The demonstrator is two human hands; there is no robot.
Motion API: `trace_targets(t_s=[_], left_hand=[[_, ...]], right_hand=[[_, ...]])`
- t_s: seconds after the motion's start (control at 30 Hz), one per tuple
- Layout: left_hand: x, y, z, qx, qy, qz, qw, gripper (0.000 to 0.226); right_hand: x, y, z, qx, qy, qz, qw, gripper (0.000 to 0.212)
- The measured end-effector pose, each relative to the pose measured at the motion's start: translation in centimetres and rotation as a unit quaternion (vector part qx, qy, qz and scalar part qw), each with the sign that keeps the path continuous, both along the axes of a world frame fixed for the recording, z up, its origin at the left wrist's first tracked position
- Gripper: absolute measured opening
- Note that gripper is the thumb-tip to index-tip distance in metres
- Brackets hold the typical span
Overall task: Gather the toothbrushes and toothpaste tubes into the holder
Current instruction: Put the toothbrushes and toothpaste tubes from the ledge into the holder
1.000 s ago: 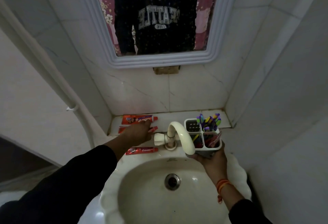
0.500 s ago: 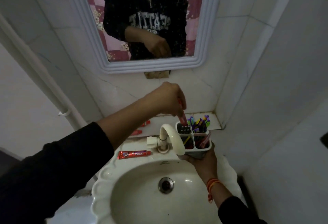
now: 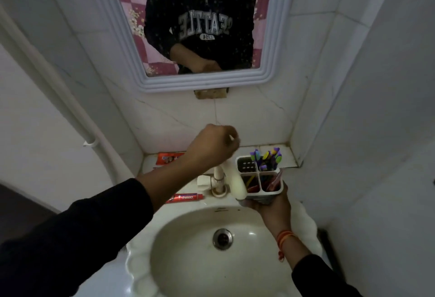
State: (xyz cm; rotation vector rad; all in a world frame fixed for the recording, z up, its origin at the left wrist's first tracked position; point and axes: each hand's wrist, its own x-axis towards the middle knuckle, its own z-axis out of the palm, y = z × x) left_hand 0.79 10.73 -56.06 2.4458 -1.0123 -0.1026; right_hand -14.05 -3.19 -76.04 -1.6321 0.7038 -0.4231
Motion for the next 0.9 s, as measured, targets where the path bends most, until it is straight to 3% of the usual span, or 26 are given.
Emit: trace_targets(t_s=[0.07, 0.13, 0.23, 0.33, 0.47, 0.6, 0.7, 0.77, 0.83, 0.9], left_hand=[[2.0, 2.6, -2.3, 0.030, -0.009, 0.057, 0.998, 0.023], [3.8, 5.0, -5.1, 0.152, 0.013, 0.088, 0.984, 0.020], [4.1, 7.7, -9.1, 0.345, 0.038, 0.029, 0.938, 0.026], [3.4, 9.2, -13.6, 0.406, 0.049, 0.027, 0.912, 0.031], [2.3, 9.7, -15.7, 0.384, 0.029, 0.070, 0.920, 0.025], [2.5, 10.5, -14.8, 0.356, 0.030, 0.079, 0.931, 0.041], [3.4, 10.9, -13.5, 0.248, 0.097, 0.134, 0.954, 0.049], [3.5, 10.8, -11.9, 0.150, 0.136, 0.173, 0.964, 0.033], [3.3, 10.2, -9.8, 0.063, 0.140, 0.199, 0.968, 0.019], [2.8, 9.1, -7.1, 0.032, 0.122, 0.205, 0.971, 0.013]], right_hand=[[-0.1, 0.1, 0.1, -0.017, -0.006, -0.022, 1.000, 0.094], [-0.1, 0.3, 0.1, -0.035, -0.013, -0.011, 0.999, 0.109], [-0.2, 0.5, 0.0, -0.041, -0.025, -0.009, 0.999, 0.107], [-0.1, 0.4, -0.2, -0.041, -0.028, -0.005, 0.999, 0.107], [-0.1, 0.1, -0.4, -0.032, -0.041, -0.004, 0.999, 0.105], [0.0, 0.2, -0.2, -0.045, -0.035, -0.009, 0.998, 0.101], [-0.1, 0.1, -0.5, -0.039, -0.025, -0.010, 0.999, 0.103], [-0.3, 0.0, -0.2, -0.029, -0.023, -0.006, 0.999, 0.110], [-0.3, 0.1, 0.2, -0.018, -0.004, -0.006, 1.000, 0.098], [-0.3, 0.1, 0.5, -0.015, 0.010, -0.003, 1.000, 0.082]])
